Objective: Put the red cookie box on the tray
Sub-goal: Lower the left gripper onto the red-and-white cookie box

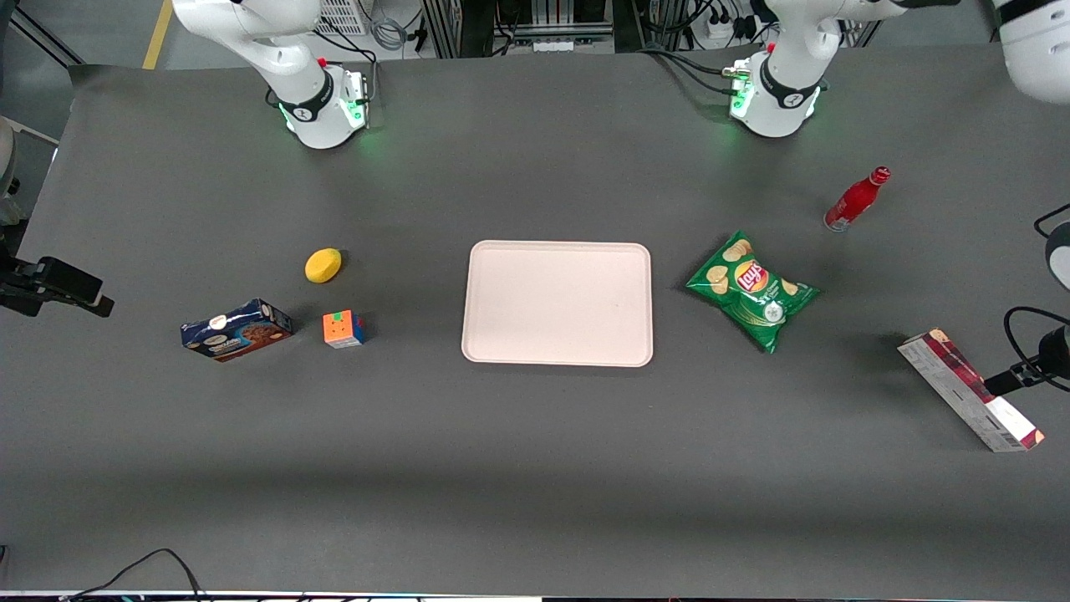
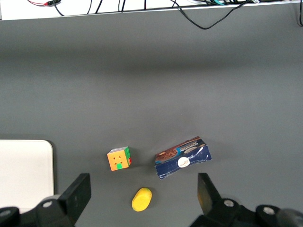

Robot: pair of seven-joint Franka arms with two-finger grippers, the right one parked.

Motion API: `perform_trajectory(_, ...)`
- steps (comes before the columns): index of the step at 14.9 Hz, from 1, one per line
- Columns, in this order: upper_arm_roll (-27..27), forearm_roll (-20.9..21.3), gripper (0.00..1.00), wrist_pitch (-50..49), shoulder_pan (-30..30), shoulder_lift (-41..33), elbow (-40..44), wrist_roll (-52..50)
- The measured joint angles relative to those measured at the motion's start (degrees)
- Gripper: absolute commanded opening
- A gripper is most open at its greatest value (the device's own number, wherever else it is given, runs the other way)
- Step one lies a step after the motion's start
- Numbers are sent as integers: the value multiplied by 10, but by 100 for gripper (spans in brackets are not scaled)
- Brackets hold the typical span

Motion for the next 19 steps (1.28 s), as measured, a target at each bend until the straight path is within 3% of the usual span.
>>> perform_trajectory(4, 0, -79, 100, 71, 44, 64, 1, 47)
perform_trajectory(8, -18, -139, 100, 85, 44, 109, 5, 48)
perform_trajectory(9, -23, -147, 89, 86, 44, 115, 8, 48)
perform_trajectory(11, -32, -152, 35, 88, 43, 121, 10, 44)
perform_trajectory(12, -33, -152, 31, 88, 43, 121, 12, 44)
perform_trajectory(19, -31, -143, 29, 88, 44, 121, 21, 84)
